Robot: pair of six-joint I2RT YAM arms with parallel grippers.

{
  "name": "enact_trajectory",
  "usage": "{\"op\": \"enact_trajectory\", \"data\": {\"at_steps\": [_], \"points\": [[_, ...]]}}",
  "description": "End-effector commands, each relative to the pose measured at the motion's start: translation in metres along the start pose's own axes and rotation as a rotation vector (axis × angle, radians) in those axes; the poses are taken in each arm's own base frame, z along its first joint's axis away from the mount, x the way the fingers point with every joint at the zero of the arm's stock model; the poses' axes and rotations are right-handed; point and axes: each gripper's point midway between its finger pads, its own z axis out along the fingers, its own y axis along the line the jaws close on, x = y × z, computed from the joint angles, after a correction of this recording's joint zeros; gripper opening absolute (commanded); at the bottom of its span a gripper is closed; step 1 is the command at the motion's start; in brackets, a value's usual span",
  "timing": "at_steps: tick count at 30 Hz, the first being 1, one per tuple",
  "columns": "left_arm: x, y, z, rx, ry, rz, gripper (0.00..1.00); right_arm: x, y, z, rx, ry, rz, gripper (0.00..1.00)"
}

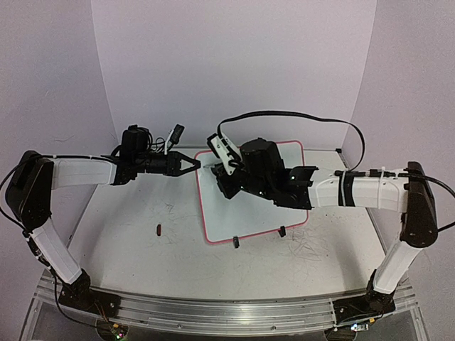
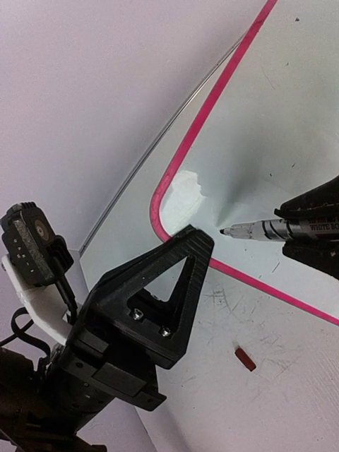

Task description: Write a sentence on the whiteboard

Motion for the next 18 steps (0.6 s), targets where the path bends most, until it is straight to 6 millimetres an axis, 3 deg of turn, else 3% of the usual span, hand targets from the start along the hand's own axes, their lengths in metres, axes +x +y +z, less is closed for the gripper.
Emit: {"op": "enact_trajectory", "data": {"at_steps": [1, 18], "points": [[-0.016, -0.009, -0.003, 0.016, -0.032, 0.053, 0.00, -0.025, -0.003, 0.003, 0.031, -0.067, 0.010, 0.00], [-0.016, -0.011, -0.003, 0.021, -0.031, 0.055, 0.00, -0.012, -0.006, 0.005, 0.054, -0.035, 0.013, 0.00]]}}
